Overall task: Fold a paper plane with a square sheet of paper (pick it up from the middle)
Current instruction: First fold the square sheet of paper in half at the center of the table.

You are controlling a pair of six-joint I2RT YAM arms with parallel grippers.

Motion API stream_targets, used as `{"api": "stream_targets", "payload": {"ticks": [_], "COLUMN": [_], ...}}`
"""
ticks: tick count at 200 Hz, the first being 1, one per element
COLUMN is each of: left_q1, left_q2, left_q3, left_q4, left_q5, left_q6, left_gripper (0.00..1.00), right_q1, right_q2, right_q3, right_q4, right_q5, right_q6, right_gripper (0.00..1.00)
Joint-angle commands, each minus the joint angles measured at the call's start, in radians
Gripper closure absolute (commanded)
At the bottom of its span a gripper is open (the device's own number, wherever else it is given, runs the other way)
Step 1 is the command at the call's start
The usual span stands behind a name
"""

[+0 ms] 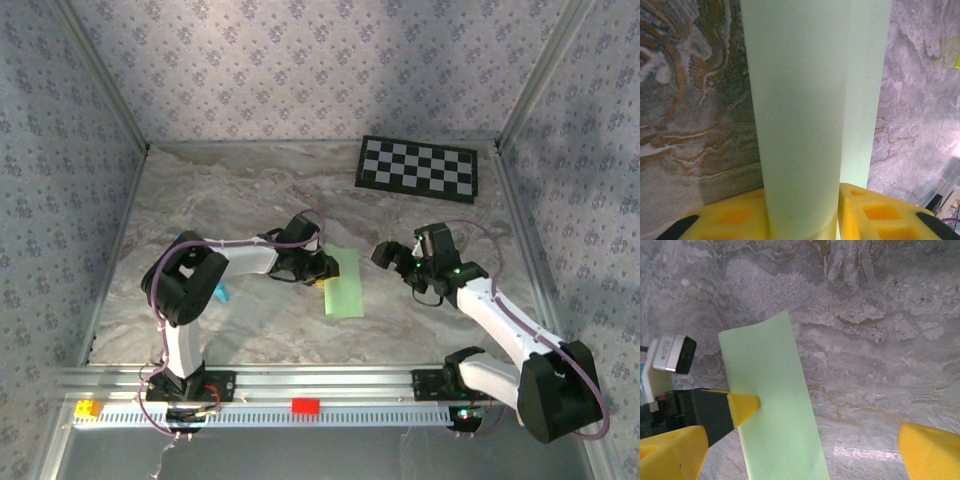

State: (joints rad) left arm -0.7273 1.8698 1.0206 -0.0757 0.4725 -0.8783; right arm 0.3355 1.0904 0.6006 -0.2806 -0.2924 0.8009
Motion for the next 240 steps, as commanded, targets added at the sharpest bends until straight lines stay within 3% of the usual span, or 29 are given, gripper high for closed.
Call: {"api": "stream_targets", "payload": {"ticks": [1, 32, 78, 158, 240], "left_q1": [-0.002, -0.002, -0.008, -0.008, -0.009], "left_q2": [0.025, 0.021, -0.044, -0.103, -0.079], "left_q3": [0.019, 0.025, 0.015, 0.043, 0.065], "left_q4": [-0.008, -0.023, -0.120, -0.234, -0.302], "left_q5": [-0.019, -0.032, -0.142, -0.233, -0.233], "left_q6": [0.028, 0.019, 0.034, 0.072, 0.128], "left_gripper": [0.64, 0.63, 0.58, 0.48, 0.55], "right_q1": [-0.003, -0.007, -0.001, 0.020, 0.028], "right_q2": [0.024, 0.065, 0.139, 0.183, 0.188], "right_q3": [0.022, 0.054, 0.074, 0.095, 0.058], "right_q4": [-0.027, -0.066, -0.065, -0.042, -0.003], "right_q5": [-0.042, -0.097, -0.157, -0.142, -0.148], "right_q6": [-0.037, -0.102, -0.125, -0.126, -0.101], "right_gripper": [0.01, 0.01, 0.01, 0.01, 0.01]}}
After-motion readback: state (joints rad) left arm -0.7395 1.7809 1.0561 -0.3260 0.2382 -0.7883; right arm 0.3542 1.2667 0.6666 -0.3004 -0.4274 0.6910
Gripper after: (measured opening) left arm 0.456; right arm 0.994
